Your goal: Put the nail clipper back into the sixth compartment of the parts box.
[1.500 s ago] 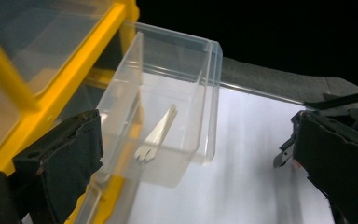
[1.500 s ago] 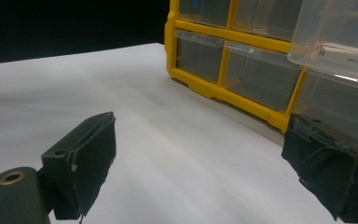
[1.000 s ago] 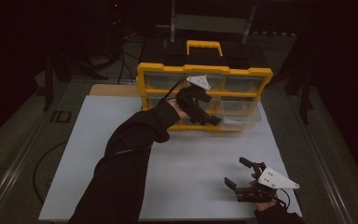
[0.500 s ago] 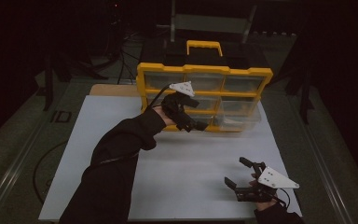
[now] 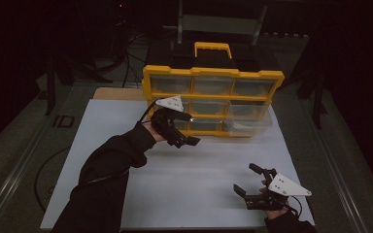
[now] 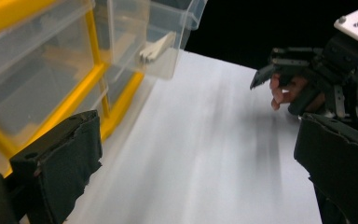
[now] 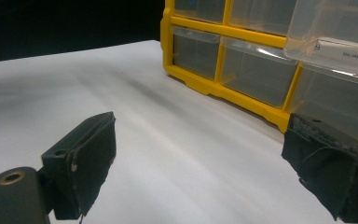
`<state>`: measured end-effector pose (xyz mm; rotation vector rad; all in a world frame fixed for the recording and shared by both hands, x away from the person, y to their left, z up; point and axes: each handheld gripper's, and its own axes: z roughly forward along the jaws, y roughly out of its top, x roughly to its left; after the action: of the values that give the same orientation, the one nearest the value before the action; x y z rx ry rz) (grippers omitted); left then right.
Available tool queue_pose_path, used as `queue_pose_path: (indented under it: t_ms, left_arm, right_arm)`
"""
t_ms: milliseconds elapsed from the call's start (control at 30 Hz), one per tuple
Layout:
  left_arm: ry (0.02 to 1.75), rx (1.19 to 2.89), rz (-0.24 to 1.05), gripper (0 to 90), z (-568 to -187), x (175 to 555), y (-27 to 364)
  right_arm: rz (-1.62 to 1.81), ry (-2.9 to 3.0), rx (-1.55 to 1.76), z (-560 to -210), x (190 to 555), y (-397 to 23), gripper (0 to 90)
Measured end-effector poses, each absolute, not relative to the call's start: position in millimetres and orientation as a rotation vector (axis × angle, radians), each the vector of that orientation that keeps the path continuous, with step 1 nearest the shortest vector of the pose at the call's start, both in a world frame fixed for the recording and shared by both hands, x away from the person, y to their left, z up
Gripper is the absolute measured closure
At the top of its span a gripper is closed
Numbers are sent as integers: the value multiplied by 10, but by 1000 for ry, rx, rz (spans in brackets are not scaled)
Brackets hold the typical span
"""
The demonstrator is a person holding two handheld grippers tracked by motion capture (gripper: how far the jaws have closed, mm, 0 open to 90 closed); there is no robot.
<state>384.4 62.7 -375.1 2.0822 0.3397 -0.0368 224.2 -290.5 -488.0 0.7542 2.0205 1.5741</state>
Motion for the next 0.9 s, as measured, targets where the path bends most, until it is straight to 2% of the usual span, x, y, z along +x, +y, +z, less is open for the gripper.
queue_pose_path:
  t_ms: [900]
  left_arm:
    - [434,2004,-14,19,-4215,3364,1445]
  right_arm:
    - [1567,2026,757,-4884,2245,-2887,99]
